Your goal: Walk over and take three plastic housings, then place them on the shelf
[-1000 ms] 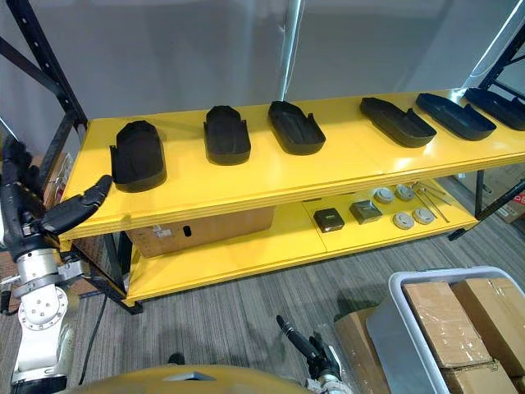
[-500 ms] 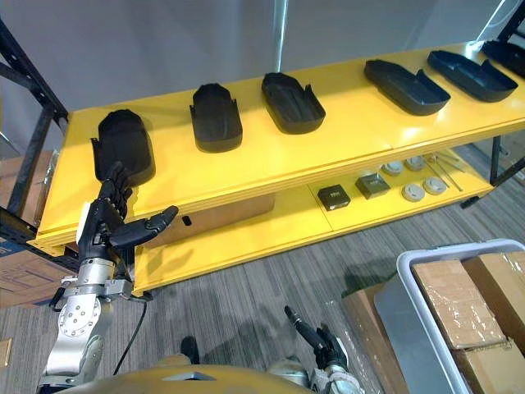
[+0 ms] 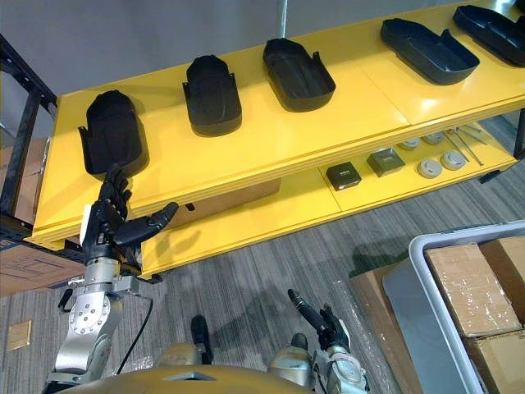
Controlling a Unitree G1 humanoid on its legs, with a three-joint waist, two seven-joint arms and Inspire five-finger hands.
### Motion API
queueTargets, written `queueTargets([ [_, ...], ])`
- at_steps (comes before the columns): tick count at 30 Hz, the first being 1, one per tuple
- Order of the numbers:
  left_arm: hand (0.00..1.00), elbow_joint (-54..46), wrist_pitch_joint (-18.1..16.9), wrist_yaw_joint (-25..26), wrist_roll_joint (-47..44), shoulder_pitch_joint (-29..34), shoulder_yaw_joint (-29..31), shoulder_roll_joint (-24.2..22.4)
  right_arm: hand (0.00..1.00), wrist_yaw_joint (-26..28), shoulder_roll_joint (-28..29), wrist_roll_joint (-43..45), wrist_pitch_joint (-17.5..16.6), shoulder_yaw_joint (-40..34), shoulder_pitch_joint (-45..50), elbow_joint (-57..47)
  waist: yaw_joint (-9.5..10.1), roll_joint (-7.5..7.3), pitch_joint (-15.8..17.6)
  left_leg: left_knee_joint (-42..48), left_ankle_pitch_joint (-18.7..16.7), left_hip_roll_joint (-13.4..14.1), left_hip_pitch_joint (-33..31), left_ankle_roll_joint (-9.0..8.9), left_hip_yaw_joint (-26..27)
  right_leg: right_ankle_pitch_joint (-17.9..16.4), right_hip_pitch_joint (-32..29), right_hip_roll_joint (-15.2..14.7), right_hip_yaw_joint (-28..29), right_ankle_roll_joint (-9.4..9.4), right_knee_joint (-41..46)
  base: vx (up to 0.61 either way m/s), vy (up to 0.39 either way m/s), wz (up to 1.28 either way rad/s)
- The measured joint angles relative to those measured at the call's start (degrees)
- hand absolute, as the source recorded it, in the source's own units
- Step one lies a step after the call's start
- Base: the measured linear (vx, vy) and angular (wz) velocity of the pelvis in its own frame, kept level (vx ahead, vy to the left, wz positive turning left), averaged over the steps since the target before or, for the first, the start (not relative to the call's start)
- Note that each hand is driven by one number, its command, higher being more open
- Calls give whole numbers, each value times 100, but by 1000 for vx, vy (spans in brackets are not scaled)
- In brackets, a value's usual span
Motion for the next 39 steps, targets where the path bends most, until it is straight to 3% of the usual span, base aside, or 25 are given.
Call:
queueTargets([
  [10, 100, -315, -5, 514, 17, -330, 6, -12, 100, -2, 6, 126, 114, -12, -60, 127, -8, -95, 102, 1, 0, 18, -7, -1, 160, -4, -169, -10, 234, 34, 137, -9, 6, -8],
  [14, 100, -310, -4, 654, 15, -480, 20, -44, 100, -1, 28, 183, 143, -11, -57, 106, -123, -138, 141, 2, 0, 26, 8, 0, 198, -7, -198, -9, 295, 31, 204, -2, 5, -6],
  [20, 100, 5, 17, 732, -2, -613, 43, -42, 100, -13, 46, 242, 187, -9, 130, -3, -128, -155, 152, 2, 0, 30, 84, 1, 243, -16, -197, -9, 324, 15, 218, -12, 3, -3],
  [30, 100, 595, 379, 1126, 8, -1138, 453, -28, 100, -104, 90, 352, 272, 0, 263, -129, -171, -167, 151, 1, -3, 34, 191, -1, 347, -30, -168, -10, 432, -14, 218, -15, 4, -5],
  [39, 100, 940, 404, 1421, 17, -1462, 706, -12, 100, -122, 107, 448, 337, 58, 298, -134, -287, -205, 144, 2, -3, 33, 191, -1, 350, 17, -169, -9, 437, 51, 212, 0, 0, 0],
])
